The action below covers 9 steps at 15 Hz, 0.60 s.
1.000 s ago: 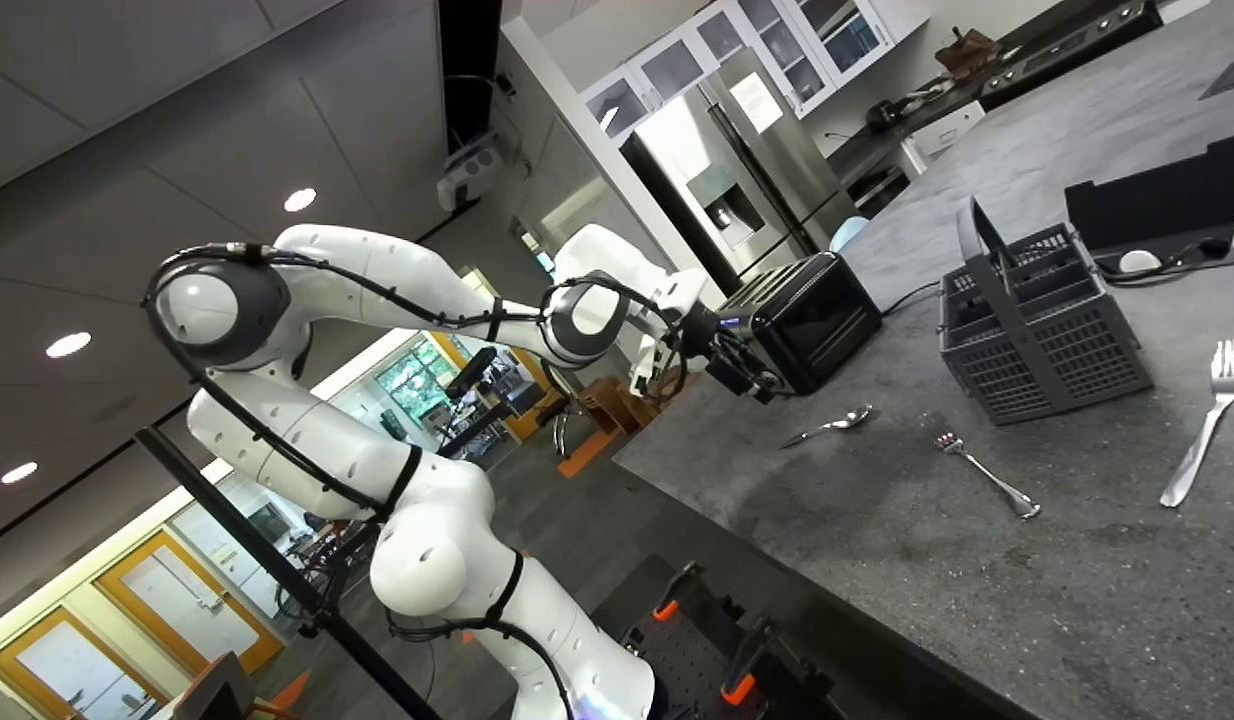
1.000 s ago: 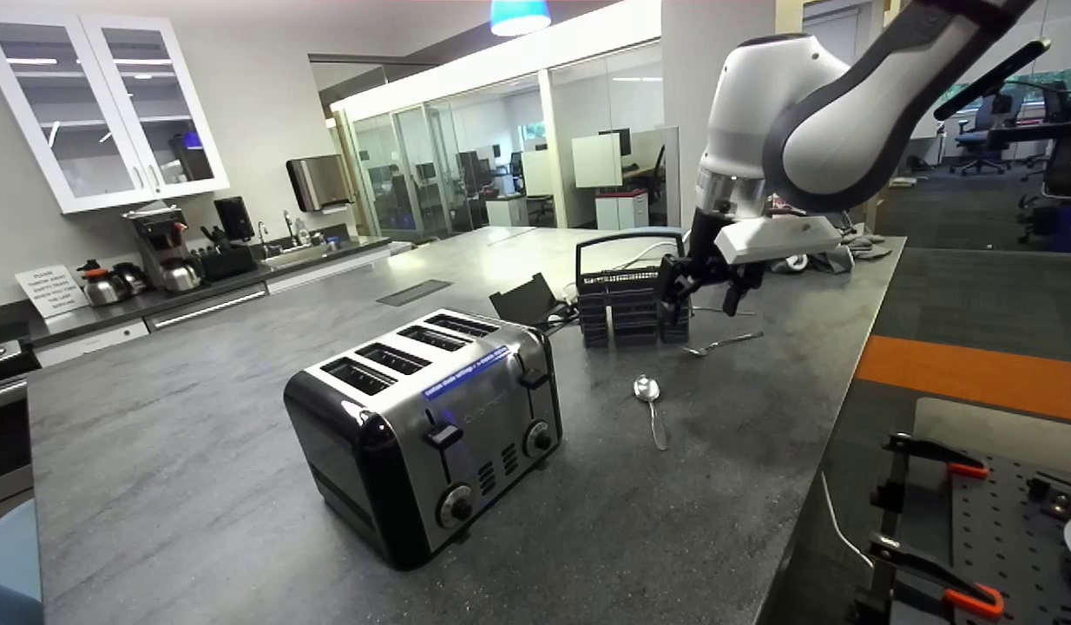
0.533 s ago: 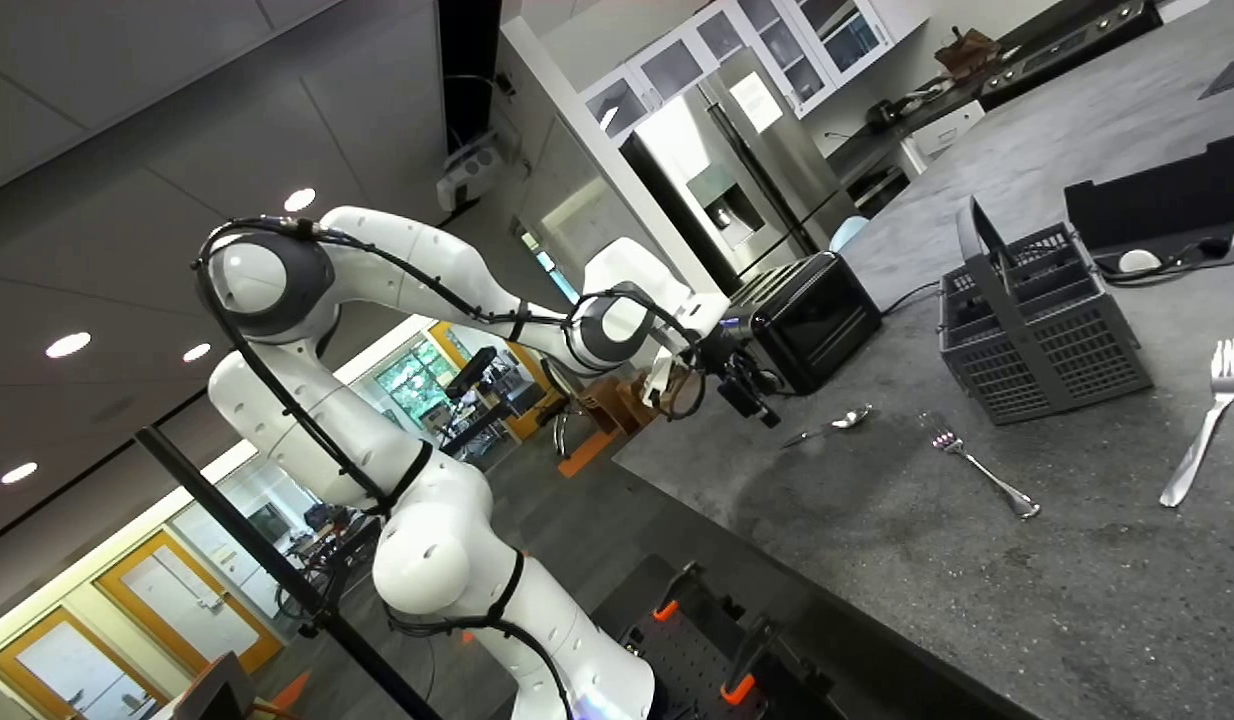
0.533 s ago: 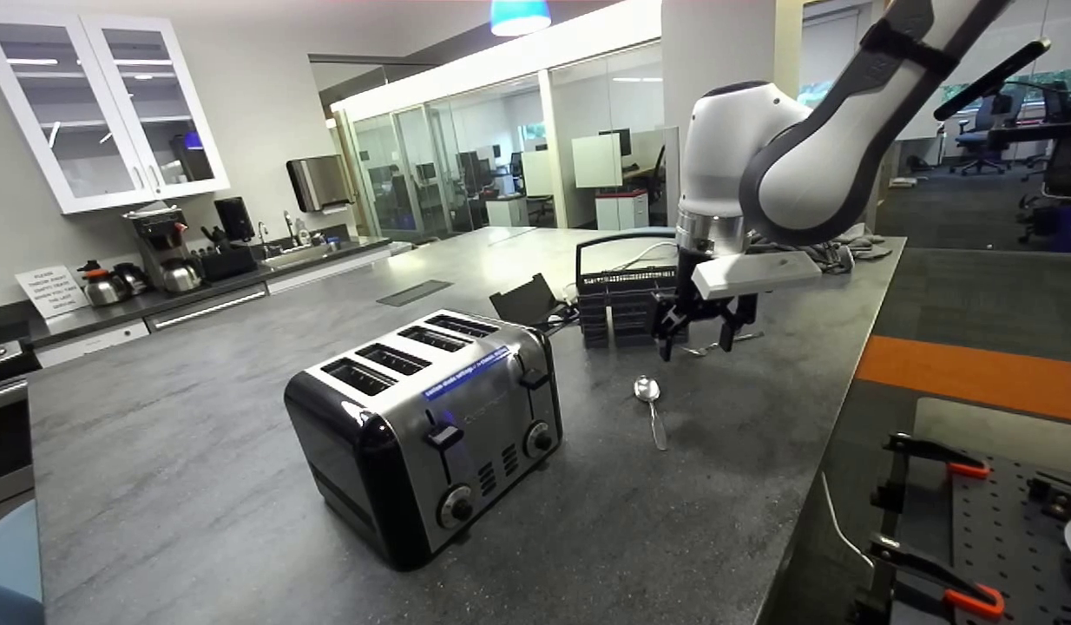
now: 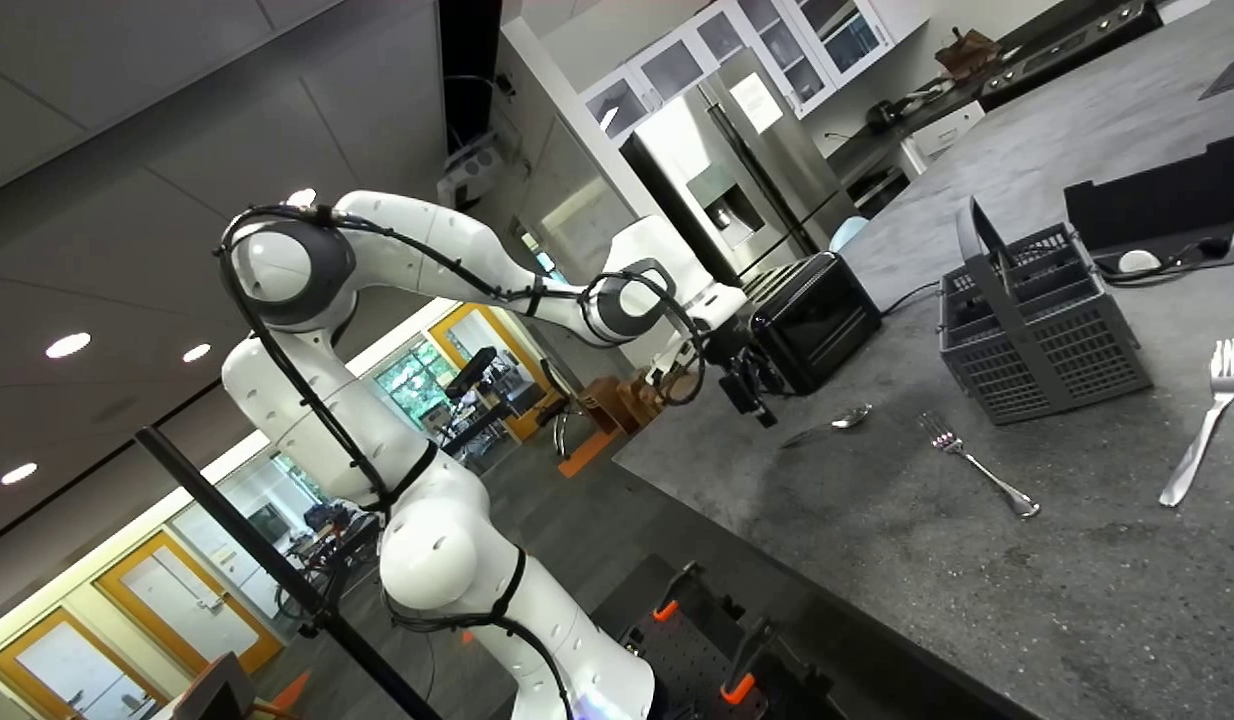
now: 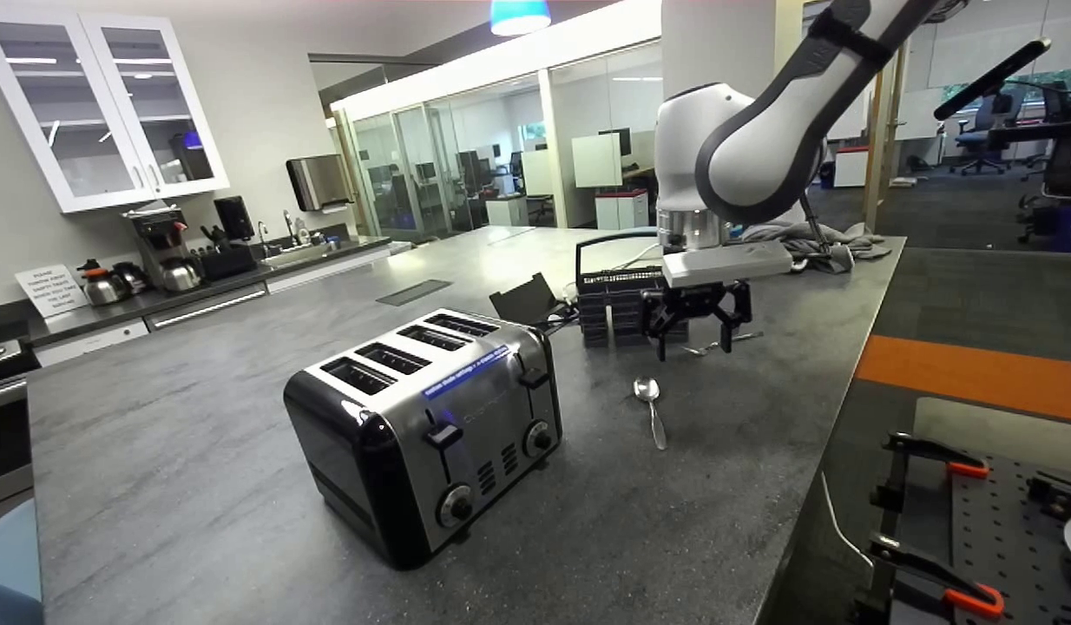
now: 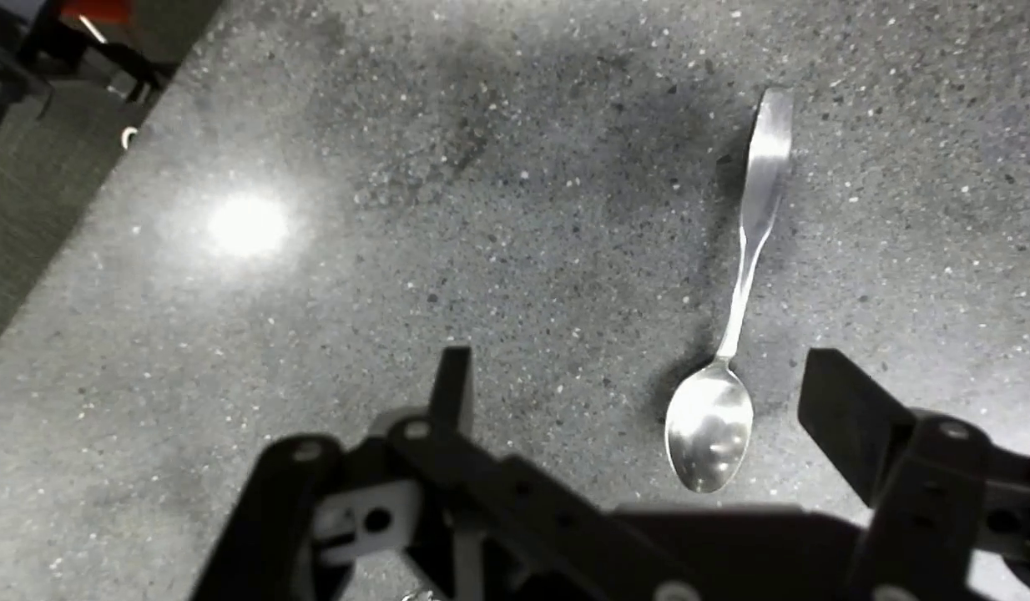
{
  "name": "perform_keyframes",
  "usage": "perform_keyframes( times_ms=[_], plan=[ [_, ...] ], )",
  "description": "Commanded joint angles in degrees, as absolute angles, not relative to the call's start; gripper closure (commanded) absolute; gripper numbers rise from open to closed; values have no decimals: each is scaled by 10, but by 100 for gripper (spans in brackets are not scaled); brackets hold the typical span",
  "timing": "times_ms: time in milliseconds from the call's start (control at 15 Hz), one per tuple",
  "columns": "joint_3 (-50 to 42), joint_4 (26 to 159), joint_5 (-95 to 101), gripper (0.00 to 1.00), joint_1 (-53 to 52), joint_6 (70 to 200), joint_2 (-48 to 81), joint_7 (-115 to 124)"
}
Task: Place the silver spoon in the cutlery holder
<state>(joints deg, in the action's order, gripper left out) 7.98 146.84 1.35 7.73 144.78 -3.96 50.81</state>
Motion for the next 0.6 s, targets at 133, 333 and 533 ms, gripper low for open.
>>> perform_keyframes(
  times_ms=[133, 333, 533],
  plan=[
    [40, 1397, -49, 0, 30, 1443, 38, 509],
    [27, 1384, -53, 0, 16, 1456, 68, 515],
    [16, 1375, -52, 0, 4, 1463, 91, 517]
  ],
)
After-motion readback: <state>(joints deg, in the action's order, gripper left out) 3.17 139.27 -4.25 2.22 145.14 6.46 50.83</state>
